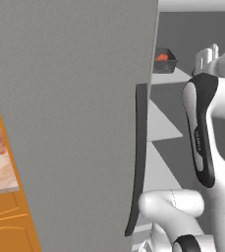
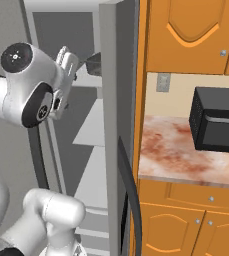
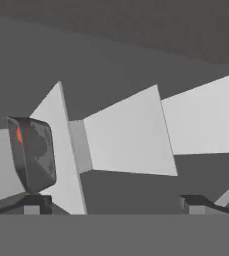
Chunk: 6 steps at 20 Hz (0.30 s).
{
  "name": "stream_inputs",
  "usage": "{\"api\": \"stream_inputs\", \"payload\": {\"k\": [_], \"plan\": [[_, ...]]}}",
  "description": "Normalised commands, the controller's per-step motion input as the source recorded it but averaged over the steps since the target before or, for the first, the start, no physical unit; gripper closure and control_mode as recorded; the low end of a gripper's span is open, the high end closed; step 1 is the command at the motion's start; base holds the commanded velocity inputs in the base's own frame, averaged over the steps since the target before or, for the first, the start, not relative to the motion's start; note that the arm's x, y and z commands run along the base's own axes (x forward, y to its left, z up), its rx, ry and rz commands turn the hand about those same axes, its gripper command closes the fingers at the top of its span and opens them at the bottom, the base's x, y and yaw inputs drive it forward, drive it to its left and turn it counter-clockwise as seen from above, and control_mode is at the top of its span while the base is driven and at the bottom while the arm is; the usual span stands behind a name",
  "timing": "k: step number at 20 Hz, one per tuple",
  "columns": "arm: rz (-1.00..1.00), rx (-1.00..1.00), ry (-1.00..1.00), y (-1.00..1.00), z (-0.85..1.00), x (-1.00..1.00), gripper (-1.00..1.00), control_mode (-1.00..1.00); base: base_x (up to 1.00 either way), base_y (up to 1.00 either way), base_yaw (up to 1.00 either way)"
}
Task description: Take the garlic and sweet potato out of the freezer and place them in the tupperware container on the counter. Then put the tupperware containing the vegetables back in the freezer.
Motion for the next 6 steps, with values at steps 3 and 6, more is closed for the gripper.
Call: {"api": "stream_inputs", "payload": {"k": [3, 6], "plan": [[0.00, -0.07, -0.23, 0.73, 0.18, -1.00, -1.00, -1.00, 0.00, 0.00, 0.00], [0.00, -0.05, -0.17, 0.77, 0.19, -1.00, -1.00, -1.00, 0.00, 0.00, 0.00]]}}
